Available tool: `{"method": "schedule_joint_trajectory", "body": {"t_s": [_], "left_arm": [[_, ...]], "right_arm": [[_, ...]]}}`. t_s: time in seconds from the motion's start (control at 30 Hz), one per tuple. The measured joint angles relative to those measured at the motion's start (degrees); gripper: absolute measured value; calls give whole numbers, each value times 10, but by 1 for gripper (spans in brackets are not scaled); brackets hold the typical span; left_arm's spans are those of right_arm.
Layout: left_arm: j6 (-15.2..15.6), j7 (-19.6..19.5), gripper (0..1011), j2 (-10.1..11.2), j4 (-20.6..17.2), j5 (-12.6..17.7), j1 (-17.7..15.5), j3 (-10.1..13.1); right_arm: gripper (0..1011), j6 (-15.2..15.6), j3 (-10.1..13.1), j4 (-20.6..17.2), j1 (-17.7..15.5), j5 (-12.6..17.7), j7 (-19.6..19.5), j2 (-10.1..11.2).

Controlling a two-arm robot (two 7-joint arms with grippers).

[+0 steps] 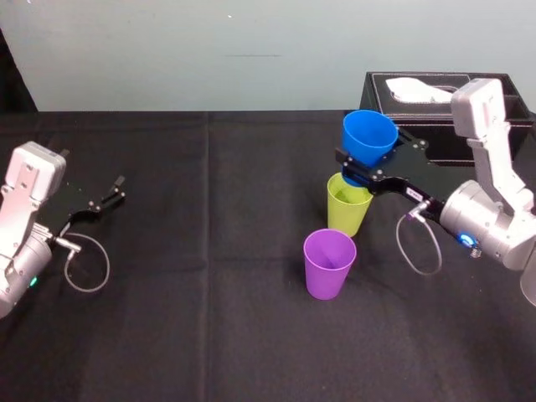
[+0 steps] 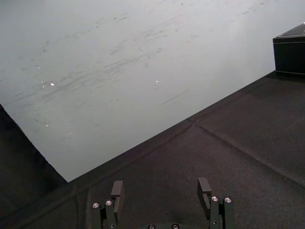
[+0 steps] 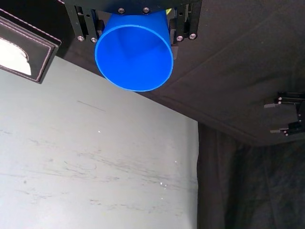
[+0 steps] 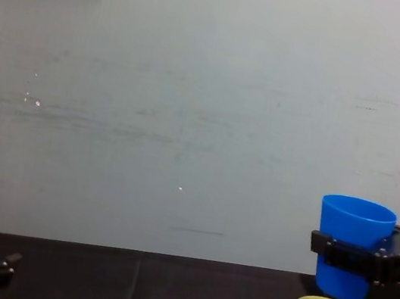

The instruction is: Stack the three plastic cups sequentially using one hand.

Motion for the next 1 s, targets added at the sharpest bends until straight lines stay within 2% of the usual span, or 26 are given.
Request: {"method": "schedule_joint_trajectory", "body": {"t_s": [1.0], "left_arm": [[0,0,1011,0,0,0,0,0]], "right_arm": [[729,-20,-21,72,28,-9,13,-15]]}}
